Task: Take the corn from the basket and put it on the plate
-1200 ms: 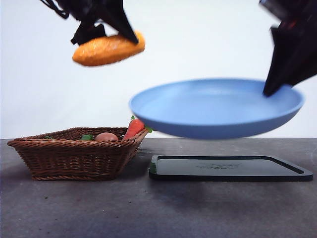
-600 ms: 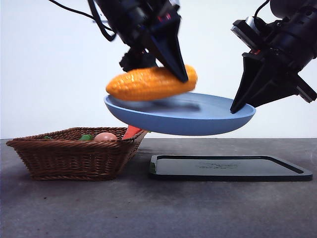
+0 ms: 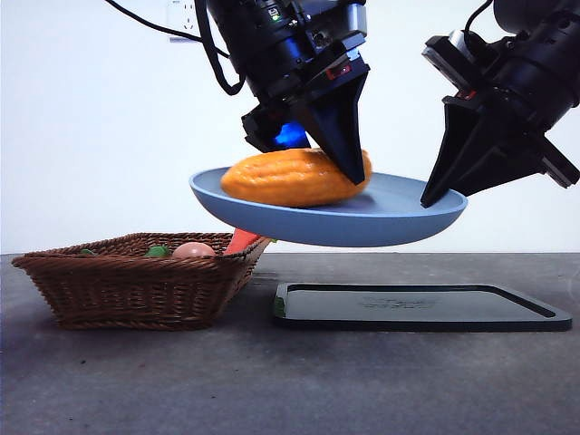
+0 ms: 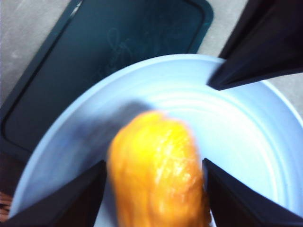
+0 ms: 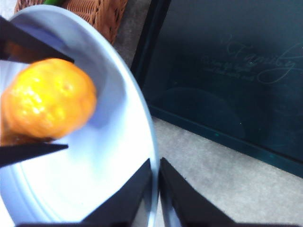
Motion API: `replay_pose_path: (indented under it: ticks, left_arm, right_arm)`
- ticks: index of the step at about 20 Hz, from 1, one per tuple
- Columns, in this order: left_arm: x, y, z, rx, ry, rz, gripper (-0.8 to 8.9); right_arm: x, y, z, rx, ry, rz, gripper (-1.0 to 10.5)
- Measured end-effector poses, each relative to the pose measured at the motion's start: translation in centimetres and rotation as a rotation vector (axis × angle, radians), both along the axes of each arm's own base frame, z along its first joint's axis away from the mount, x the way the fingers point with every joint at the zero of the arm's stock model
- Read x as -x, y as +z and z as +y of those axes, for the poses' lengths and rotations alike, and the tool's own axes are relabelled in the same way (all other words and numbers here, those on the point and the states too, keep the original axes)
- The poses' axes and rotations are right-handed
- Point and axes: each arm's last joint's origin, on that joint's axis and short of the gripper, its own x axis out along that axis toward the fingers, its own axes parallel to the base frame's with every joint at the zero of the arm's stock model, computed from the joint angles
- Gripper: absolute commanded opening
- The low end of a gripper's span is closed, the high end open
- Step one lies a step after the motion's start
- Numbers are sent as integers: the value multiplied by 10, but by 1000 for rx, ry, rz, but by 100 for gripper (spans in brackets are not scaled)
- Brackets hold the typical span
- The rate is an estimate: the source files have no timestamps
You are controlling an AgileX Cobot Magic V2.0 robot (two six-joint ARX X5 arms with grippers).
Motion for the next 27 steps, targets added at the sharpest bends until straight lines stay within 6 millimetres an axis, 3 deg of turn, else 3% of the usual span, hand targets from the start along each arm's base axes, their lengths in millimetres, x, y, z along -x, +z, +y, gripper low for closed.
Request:
replay_pose_path:
  ticks: [14,16,21,27]
  left_arm:
    - [4,4,3,-14,0,15,370]
    - [7,19,9,10,4,-11,370]
    - [15,78,31,110,39,-120,369]
    - [34,132,56,201,66,-215,369]
  right_arm:
    - [2,-1,-1,9,-2,26,3]
    - [1,-1,-4,8,-13,26,3]
    - [-5,-1,-18,4,-71,9,3]
    - [-38,-20,-53,12,-207,41,3]
